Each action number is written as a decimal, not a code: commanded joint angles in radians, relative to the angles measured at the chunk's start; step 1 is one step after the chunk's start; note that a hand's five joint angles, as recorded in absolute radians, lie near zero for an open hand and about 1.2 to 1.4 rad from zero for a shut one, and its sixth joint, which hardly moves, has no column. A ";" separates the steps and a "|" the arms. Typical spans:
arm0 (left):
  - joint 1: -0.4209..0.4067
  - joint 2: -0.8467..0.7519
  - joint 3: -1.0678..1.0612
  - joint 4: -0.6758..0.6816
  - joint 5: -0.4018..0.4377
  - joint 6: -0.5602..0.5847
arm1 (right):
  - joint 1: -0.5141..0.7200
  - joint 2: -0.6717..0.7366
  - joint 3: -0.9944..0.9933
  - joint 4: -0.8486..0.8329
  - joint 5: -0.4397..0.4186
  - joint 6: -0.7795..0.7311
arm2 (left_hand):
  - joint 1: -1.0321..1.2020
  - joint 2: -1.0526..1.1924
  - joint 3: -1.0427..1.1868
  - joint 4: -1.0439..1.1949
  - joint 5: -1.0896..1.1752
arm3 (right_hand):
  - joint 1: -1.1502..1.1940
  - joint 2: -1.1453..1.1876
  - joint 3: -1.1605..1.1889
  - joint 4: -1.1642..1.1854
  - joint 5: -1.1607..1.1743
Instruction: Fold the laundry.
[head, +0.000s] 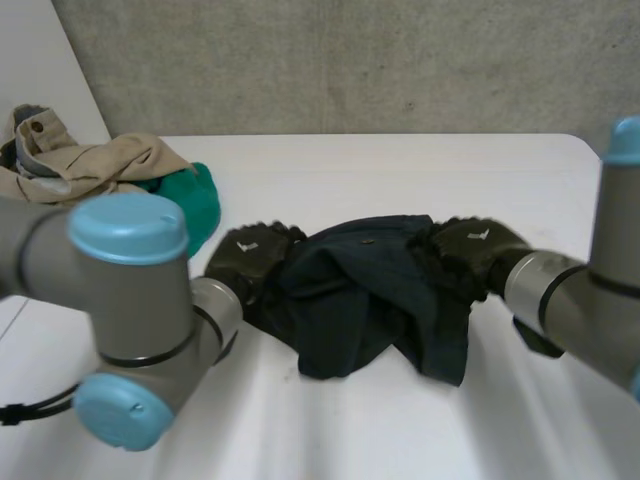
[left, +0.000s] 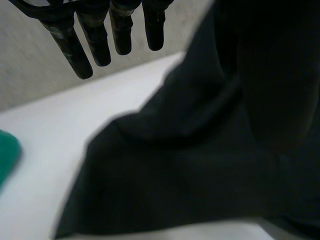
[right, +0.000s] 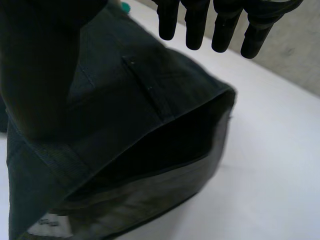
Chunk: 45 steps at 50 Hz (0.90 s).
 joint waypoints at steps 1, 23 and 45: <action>-0.013 -0.237 0.189 0.029 0.024 0.005 | 0.036 0.058 0.071 -0.139 0.014 0.076 | -0.003 -0.007 -0.010 -0.003 -0.012 | 0.065 0.068 0.072 0.071 0.056; 0.026 0.213 0.312 -0.011 0.075 0.043 | 0.039 -0.318 -0.169 -0.126 0.020 -0.127 | 1.182 1.179 1.176 1.183 1.173 | 1.189 1.192 1.195 1.195 1.180; 0.163 -0.010 0.436 -0.110 0.221 0.127 | 0.049 -0.022 -0.337 -0.066 0.008 0.054 | 1.182 1.179 1.176 1.183 1.173 | 1.189 1.192 1.195 1.195 1.180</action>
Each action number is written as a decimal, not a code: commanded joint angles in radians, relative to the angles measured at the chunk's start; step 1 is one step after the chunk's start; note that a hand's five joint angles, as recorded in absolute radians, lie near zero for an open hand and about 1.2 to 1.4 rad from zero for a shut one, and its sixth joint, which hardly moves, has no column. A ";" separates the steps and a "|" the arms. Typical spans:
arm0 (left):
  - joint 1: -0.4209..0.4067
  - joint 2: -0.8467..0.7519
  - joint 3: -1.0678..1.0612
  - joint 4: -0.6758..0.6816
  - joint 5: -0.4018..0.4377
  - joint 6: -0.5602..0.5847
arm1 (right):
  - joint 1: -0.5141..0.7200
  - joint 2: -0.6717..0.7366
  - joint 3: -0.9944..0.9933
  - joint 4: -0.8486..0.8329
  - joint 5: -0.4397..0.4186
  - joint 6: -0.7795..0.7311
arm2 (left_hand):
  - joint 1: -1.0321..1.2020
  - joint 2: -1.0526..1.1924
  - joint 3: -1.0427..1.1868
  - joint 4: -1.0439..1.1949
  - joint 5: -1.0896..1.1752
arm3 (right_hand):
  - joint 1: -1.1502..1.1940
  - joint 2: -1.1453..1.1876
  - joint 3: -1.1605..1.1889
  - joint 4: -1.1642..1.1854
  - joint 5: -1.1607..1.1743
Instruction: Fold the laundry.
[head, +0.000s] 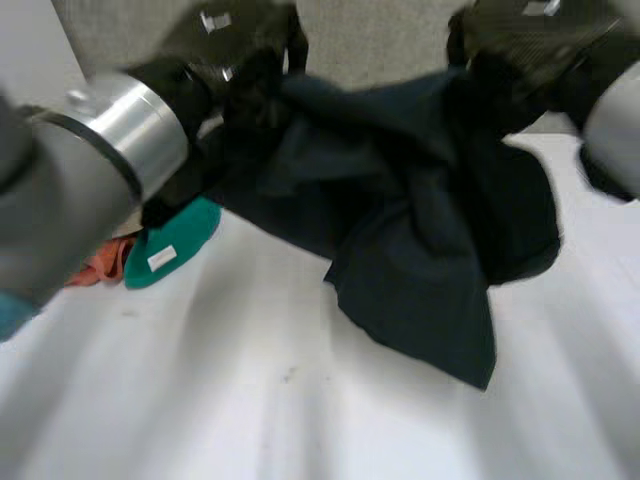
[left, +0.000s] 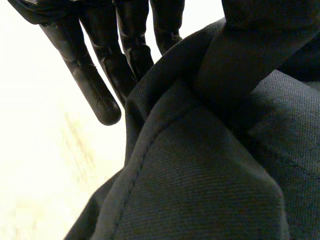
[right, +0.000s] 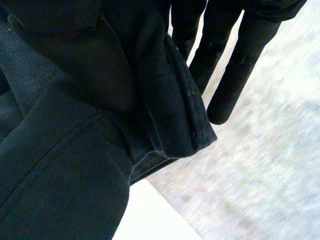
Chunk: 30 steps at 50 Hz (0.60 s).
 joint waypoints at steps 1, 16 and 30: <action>0.118 -0.328 0.115 0.048 -0.004 0.076 | 0.002 0.246 -0.016 -0.115 -0.001 0.185 | 0.264 0.201 0.209 0.199 0.258 | 0.308 0.241 0.232 0.205 0.255; 0.166 -0.615 0.270 0.422 -0.044 0.256 | 0.111 0.597 -0.091 -0.559 0.075 0.170 | -0.951 -1.014 -1.007 -1.016 -0.957 | -0.913 -0.981 -0.990 -1.017 -0.966; -0.002 -0.152 -0.168 0.344 -0.339 0.227 | 0.070 0.203 0.164 -0.291 0.037 -0.039 | -0.907 -0.970 -0.963 -0.972 -0.913 | -0.913 -0.981 -0.990 -1.017 -0.966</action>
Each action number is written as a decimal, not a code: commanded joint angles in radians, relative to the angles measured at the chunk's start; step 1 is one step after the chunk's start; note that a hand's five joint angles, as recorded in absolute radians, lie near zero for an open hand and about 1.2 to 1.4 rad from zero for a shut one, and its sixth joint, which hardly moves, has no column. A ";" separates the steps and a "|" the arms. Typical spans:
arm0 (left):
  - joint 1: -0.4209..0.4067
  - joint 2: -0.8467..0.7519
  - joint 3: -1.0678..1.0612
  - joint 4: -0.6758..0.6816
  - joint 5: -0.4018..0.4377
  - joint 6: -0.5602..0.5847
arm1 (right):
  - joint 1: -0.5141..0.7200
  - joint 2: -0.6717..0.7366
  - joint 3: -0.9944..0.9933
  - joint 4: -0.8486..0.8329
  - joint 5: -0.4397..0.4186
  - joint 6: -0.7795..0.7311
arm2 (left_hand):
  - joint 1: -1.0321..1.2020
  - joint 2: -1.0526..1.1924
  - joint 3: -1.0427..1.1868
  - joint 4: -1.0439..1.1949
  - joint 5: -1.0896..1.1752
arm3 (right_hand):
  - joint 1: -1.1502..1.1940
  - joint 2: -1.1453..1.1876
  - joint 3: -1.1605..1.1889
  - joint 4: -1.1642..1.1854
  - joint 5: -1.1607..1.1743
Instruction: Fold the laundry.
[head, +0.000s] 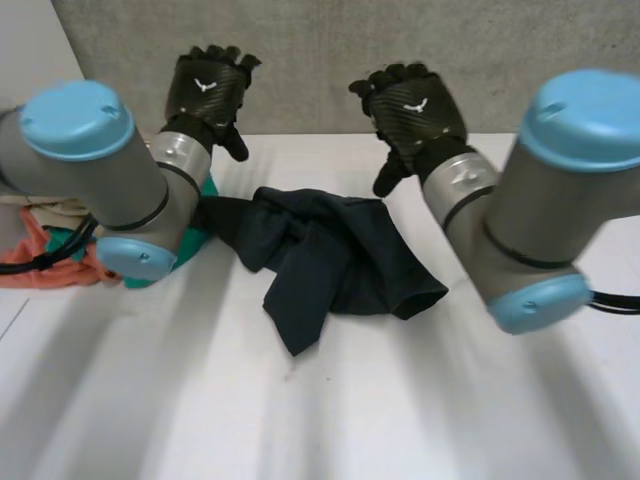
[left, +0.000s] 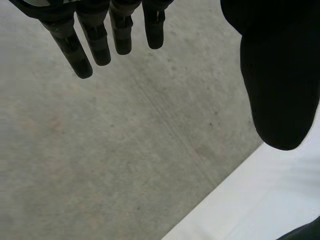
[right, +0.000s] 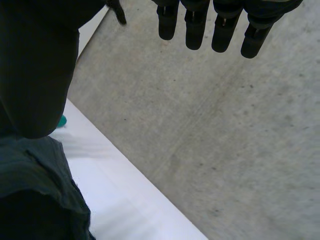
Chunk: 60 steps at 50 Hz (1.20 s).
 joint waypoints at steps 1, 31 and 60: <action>-0.130 0.271 -0.280 -0.077 -0.176 -0.033 | -0.048 -0.208 0.144 0.236 -0.066 -0.088 | 0.024 0.011 0.012 0.020 0.003 | -0.037 -0.033 -0.026 -0.028 -0.042; -0.306 -0.144 -0.313 -0.049 -0.316 -0.212 | -0.050 -0.024 0.607 -0.374 -0.245 -0.555 | 0.140 0.128 0.128 0.136 0.120 | 0.334 0.338 0.344 0.343 0.329; -0.139 0.495 -0.376 -0.184 -0.114 -0.044 | -0.234 -0.246 0.094 0.375 -0.110 -0.331 | 1.195 1.182 1.183 1.191 1.174 | 1.185 1.189 1.195 1.194 1.179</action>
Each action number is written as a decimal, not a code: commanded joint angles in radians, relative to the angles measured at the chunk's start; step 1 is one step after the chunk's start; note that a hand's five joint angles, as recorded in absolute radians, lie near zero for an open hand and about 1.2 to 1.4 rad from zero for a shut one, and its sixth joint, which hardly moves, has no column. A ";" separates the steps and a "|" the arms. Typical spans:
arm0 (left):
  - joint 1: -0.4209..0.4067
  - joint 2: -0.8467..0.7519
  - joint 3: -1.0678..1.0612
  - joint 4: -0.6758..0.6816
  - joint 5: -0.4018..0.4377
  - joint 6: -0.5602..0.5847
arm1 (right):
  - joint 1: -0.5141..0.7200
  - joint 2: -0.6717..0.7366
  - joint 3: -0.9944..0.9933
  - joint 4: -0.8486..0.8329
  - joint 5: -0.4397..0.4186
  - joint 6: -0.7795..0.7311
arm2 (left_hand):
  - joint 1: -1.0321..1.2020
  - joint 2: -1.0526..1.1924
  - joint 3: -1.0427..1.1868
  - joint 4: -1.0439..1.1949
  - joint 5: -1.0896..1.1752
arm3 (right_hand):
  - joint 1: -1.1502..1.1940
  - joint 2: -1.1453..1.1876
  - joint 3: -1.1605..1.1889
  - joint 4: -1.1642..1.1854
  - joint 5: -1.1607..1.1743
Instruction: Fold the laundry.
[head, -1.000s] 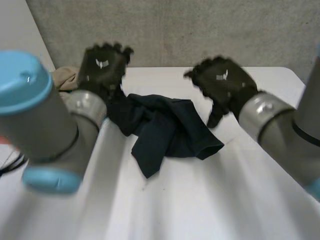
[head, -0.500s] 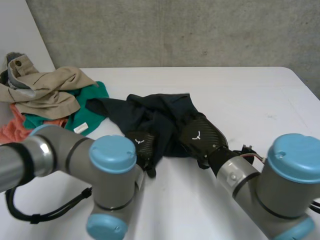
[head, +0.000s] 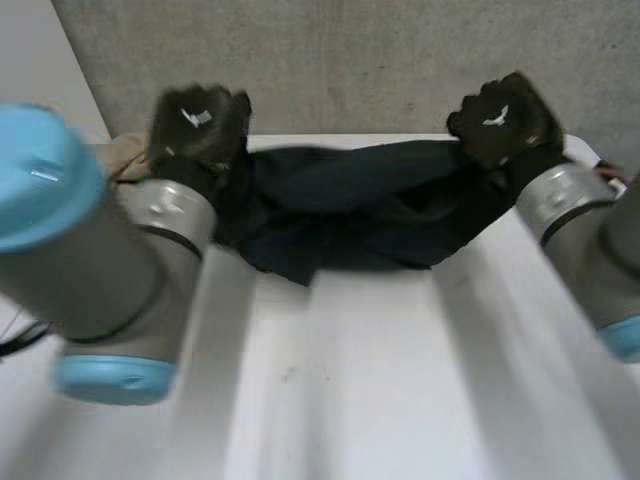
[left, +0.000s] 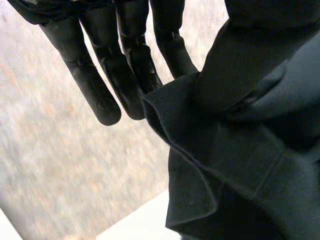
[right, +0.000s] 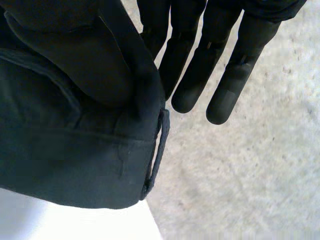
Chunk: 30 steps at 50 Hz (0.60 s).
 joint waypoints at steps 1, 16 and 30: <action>0.062 0.132 -0.008 -0.134 0.168 0.002 | -0.035 -0.009 -0.191 0.404 -0.022 0.132 | 0.270 0.203 0.209 0.199 0.250 | 0.290 0.222 0.212 0.205 0.240; 0.157 -0.176 0.190 -0.167 0.199 0.015 | -0.038 0.166 -0.268 0.437 -0.093 0.212 | 0.270 0.203 0.209 0.199 0.250 | 0.290 0.222 0.212 0.205 0.240; 0.205 -0.337 0.670 0.379 0.323 0.041 | -0.030 0.186 -0.492 -0.357 -0.019 0.454 | 0.270 0.203 0.209 0.199 0.250 | 0.290 0.222 0.212 0.205 0.240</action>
